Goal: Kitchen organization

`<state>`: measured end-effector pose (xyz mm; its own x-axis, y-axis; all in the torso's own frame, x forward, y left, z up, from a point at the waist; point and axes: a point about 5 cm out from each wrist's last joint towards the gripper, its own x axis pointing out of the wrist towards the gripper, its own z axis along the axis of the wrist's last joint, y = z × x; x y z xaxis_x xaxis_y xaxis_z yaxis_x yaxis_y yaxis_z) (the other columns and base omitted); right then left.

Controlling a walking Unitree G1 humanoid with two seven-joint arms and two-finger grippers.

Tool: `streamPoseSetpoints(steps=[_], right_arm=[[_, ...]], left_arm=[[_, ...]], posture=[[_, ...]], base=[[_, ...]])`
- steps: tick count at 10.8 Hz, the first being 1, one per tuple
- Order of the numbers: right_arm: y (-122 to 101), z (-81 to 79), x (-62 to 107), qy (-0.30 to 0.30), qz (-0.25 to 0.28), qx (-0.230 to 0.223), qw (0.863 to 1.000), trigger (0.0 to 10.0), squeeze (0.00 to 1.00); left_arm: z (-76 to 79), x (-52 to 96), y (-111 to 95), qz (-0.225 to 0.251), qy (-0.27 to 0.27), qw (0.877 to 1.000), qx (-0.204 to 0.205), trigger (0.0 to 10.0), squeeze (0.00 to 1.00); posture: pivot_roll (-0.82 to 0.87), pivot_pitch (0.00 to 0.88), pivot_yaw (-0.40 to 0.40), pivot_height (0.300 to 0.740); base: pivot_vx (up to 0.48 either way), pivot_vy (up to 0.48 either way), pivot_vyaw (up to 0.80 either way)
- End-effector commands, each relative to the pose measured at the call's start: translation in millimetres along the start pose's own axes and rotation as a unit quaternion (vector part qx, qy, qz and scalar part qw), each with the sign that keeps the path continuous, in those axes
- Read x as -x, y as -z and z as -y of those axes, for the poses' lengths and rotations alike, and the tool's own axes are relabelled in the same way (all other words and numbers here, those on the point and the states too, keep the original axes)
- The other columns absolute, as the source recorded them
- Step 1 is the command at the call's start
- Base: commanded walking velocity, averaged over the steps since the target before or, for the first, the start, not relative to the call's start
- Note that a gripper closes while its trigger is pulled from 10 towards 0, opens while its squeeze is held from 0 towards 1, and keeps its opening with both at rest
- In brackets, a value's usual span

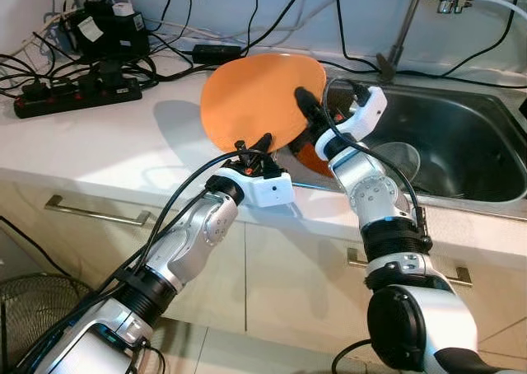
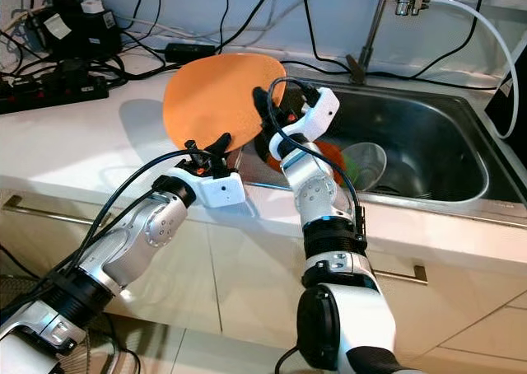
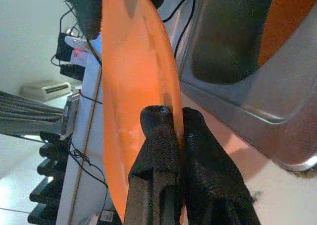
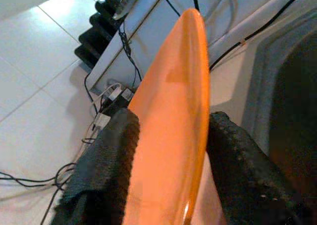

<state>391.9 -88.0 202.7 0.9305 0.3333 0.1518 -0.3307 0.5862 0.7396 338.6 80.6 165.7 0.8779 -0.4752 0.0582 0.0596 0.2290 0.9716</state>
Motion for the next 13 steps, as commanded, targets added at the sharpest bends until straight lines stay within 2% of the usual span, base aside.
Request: streamPoseSetpoints(steps=[1, 7, 10, 11, 13], right_arm=[[-3.6, -3.7, -2.7, -0.005, 0.003, 0.006, 1.000, 0.0, 0.00], [0.4, -4.6, -3.5, -0.008, -0.004, -0.001, 1.000, 0.0, 0.00], [2.8, -4.6, -3.4, -0.009, -0.010, -0.008, 1.000, 0.0, 0.00], [3.8, -4.8, -3.2, -0.011, -0.012, -0.010, 1.000, 0.0, 0.00], [3.4, -4.6, -2.9, -0.008, -0.004, -0.019, 1.000, 0.0, 0.00]], left_arm=[[-4.0, -0.2, -6.6, 0.018, -0.004, 1.000, -0.011, 10.0, 0.00], [-6.8, -1.2, -7.8, 0.023, -0.013, 1.000, -0.012, 10.0, 0.00], [-7.2, -1.1, -8.6, 0.031, -0.013, 0.999, -0.026, 10.0, 0.00], [-6.4, -0.8, -9.0, 0.034, -0.010, 0.999, -0.020, 10.0, 1.00], [-6.2, -0.5, -9.8, 0.036, -0.011, 0.999, -0.020, 10.0, 1.00]], posture=[[0.24, 0.000, -0.044, 0.740], [0.24, 0.000, -0.044, 0.740], [0.24, 0.000, -0.043, 0.740], [0.24, 0.000, -0.042, 0.740], [0.25, 0.000, -0.040, 0.740]], base=[[0.000, 0.000, 0.00], [0.000, 0.000, 0.00], [0.000, 0.000, 0.00], [0.000, 0.000, 0.00], [0.000, 0.000, 0.00]])
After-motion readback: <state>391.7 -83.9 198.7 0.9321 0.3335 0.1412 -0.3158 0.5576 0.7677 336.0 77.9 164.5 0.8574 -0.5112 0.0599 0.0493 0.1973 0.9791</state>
